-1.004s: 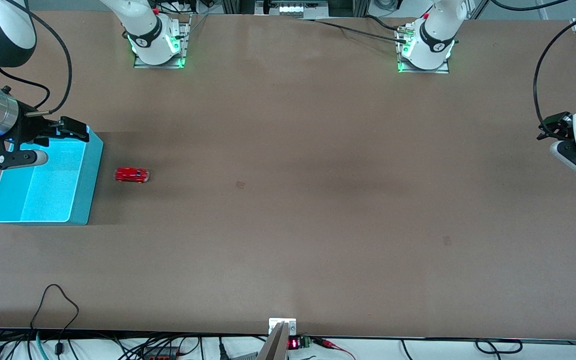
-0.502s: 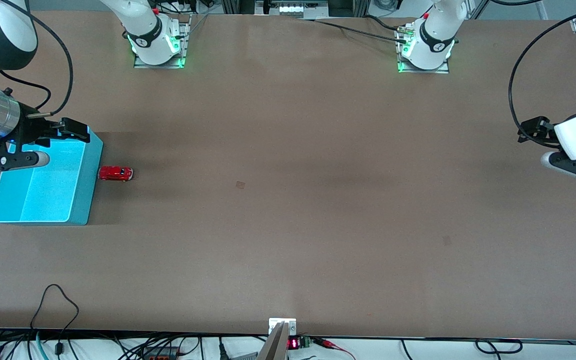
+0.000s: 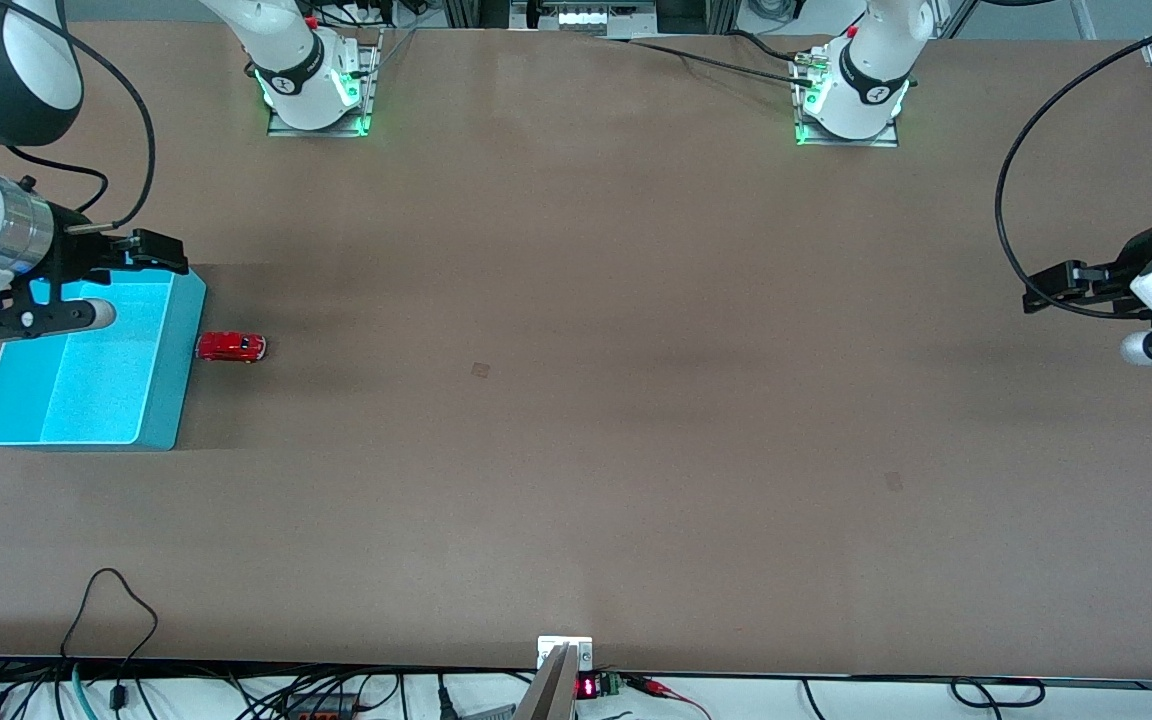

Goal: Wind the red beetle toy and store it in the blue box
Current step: 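Move the right gripper down to the car beside the cyan box, then close the right gripper on the red car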

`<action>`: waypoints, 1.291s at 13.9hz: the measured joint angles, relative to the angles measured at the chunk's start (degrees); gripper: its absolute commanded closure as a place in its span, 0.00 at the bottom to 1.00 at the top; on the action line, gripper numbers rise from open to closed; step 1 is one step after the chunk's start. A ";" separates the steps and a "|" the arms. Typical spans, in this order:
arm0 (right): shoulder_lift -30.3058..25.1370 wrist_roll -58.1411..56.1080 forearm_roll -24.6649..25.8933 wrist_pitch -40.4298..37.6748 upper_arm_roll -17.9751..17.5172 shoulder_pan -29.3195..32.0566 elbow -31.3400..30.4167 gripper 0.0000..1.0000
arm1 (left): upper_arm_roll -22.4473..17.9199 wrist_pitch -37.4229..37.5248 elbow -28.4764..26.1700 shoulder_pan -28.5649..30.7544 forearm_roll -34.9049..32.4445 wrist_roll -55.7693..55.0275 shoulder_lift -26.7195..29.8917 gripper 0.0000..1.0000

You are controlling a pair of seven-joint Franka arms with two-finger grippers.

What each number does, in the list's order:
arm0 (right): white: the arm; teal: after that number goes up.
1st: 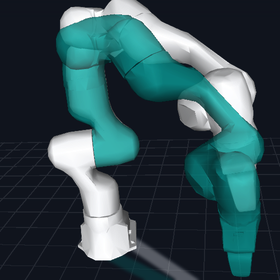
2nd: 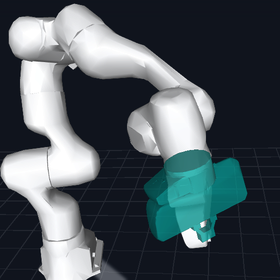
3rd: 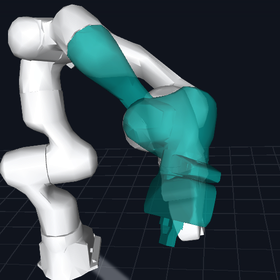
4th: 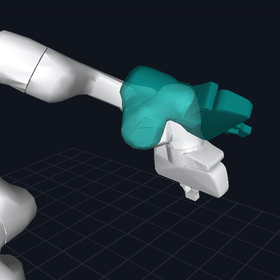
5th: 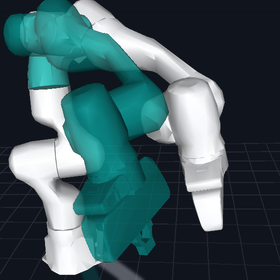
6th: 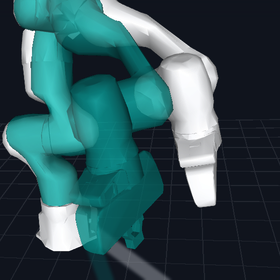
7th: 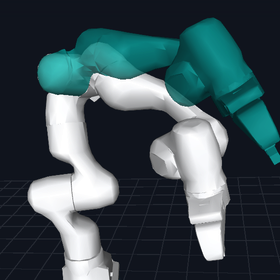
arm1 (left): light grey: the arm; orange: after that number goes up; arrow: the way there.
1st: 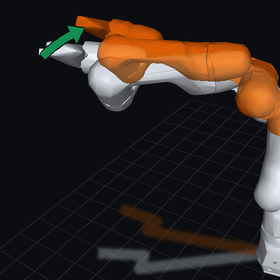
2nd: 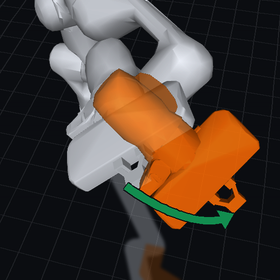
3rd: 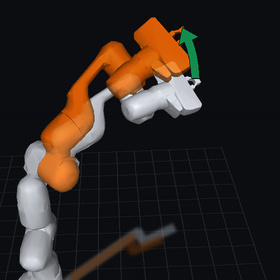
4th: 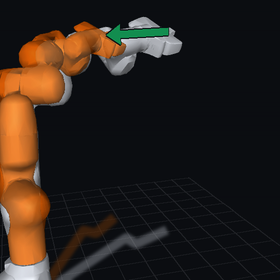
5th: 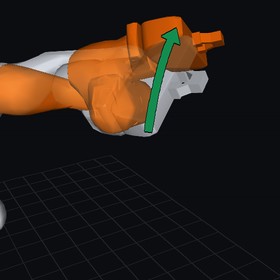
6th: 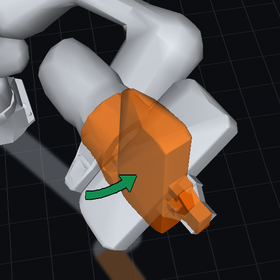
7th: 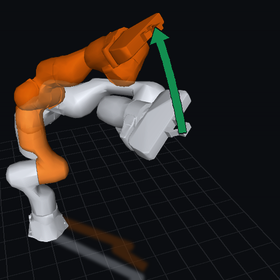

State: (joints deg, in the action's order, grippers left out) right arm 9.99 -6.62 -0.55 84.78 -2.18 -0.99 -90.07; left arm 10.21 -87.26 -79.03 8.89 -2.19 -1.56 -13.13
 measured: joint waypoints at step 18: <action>-4.61 -58.80 11.29 50.07 0.04 4.27 -42.98 0.00 | -11.23 -2.98 -15.54 -11.02 3.16 3.40 14.42 0.00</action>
State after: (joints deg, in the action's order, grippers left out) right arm 5.38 -65.42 10.74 134.85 -2.14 3.28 -133.05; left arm -1.02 -90.24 -94.57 -2.13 0.97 1.85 1.29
